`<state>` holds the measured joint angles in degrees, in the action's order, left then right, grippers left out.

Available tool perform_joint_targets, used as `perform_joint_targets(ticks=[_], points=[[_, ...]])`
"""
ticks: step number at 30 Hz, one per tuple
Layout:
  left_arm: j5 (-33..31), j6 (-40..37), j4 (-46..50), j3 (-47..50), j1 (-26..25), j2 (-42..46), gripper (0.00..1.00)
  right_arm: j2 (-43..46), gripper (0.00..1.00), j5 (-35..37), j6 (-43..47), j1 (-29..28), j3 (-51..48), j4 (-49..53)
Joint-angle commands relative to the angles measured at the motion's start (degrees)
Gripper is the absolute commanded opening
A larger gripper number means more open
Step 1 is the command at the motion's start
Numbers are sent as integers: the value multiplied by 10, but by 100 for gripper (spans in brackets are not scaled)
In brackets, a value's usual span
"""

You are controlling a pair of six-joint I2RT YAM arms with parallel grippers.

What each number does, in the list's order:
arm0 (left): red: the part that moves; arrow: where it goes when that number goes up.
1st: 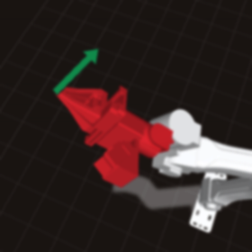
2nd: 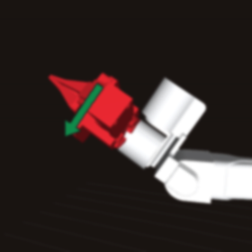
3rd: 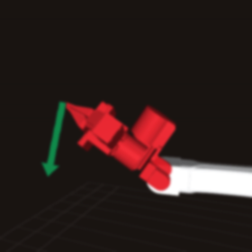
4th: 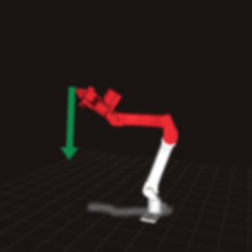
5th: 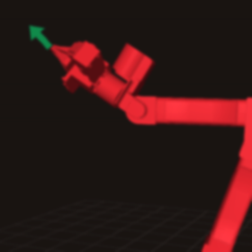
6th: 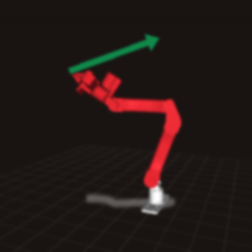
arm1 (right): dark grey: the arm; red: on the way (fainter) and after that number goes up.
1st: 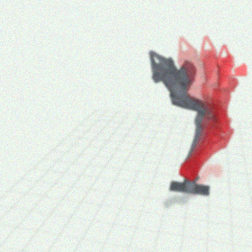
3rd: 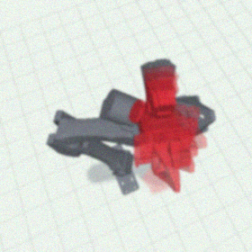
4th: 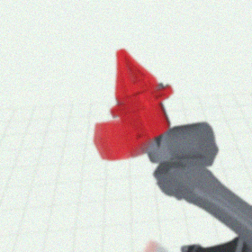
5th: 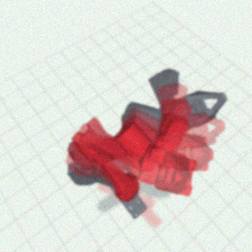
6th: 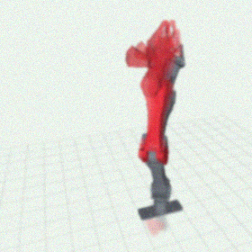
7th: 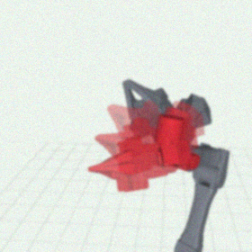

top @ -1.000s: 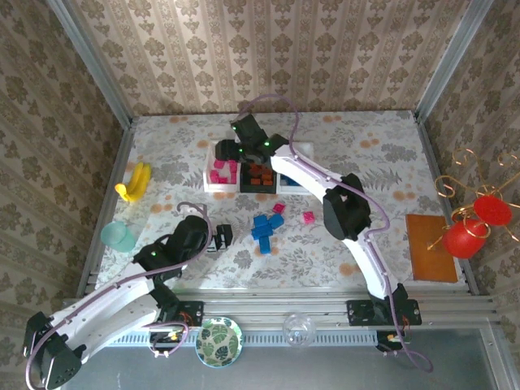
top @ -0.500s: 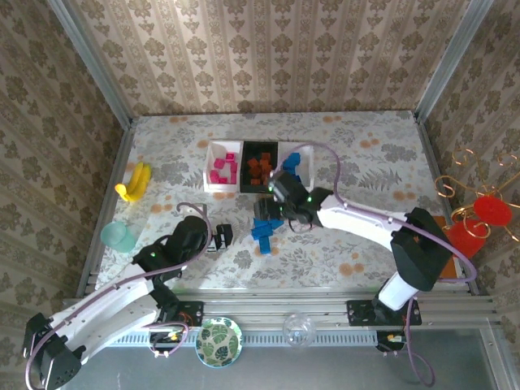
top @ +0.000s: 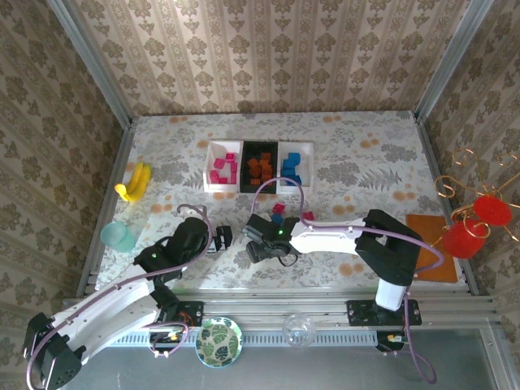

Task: Sort the legos into containers by color
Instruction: Pick up the lego from the bottom-center of the table.

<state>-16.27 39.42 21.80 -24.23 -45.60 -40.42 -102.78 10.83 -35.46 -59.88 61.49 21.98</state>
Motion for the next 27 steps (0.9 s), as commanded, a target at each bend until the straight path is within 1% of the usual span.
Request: perform_joint_targets(ticks=[1, 4, 7, 10, 14, 18, 21, 24, 27], points=[[9, -7, -11, 5, 5, 0, 100, -16, 66, 40, -6, 3, 20, 31], [14, -8, -17, 7, 4, -6, 100, -24, 59, 32, -5, 9, 14, 24], [19, -10, -28, 5, 5, -19, 100, -26, 48, 23, -1, 14, 8, 13], [27, -16, -39, 1, 6, -35, 100, -4, 38, 11, 5, 14, -19, -9], [33, -29, -50, -5, 7, -53, 100, 59, 29, -11, 19, 18, -72, -35], [50, -47, -72, -4, 9, -65, 100, 151, 23, -28, 34, 38, -114, -39], [74, -65, -95, -4, 10, -81, 100, 215, 20, -45, 46, 78, -115, -28], [98, -81, -109, -15, 10, -113, 100, 243, 20, -71, 57, 141, -84, -27], [119, -91, -120, -30, 11, -155, 100, 200, 21, -76, 73, 198, -25, -26]])
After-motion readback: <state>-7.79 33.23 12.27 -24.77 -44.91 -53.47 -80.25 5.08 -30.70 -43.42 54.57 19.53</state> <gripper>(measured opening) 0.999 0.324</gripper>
